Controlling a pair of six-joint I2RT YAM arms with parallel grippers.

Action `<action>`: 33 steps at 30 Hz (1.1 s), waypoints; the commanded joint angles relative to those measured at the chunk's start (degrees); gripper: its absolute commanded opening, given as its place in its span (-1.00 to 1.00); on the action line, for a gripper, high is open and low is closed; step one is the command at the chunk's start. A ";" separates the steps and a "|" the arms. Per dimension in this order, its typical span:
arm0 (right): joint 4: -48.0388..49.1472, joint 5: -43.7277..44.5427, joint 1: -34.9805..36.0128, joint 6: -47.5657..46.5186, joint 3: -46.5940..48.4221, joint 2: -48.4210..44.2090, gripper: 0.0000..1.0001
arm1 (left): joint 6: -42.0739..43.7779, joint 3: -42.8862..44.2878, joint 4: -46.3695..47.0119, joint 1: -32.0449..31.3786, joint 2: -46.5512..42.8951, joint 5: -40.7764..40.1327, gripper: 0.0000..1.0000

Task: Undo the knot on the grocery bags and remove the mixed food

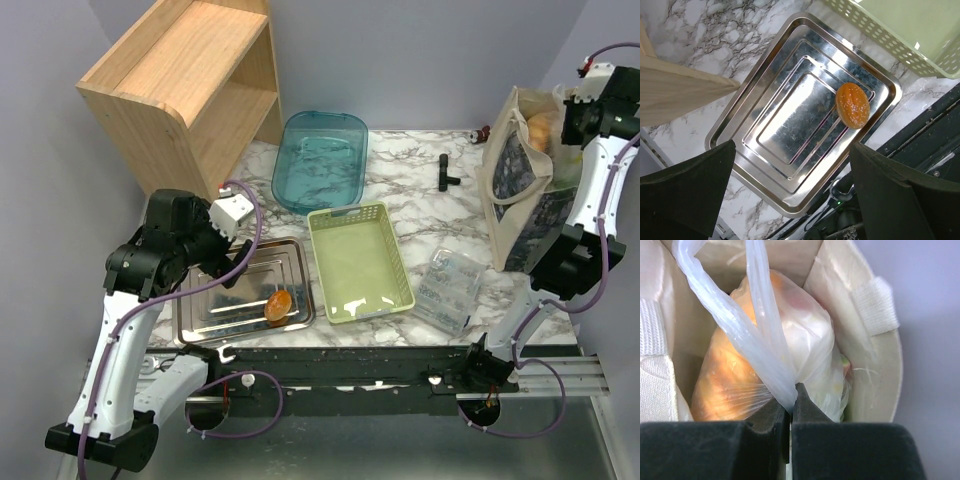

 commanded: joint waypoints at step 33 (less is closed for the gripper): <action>20.41 -20.18 -0.64 18.89 16.69 -17.43 -0.99 | 15.53 -13.03 13.39 -27.43 5.50 9.90 0.97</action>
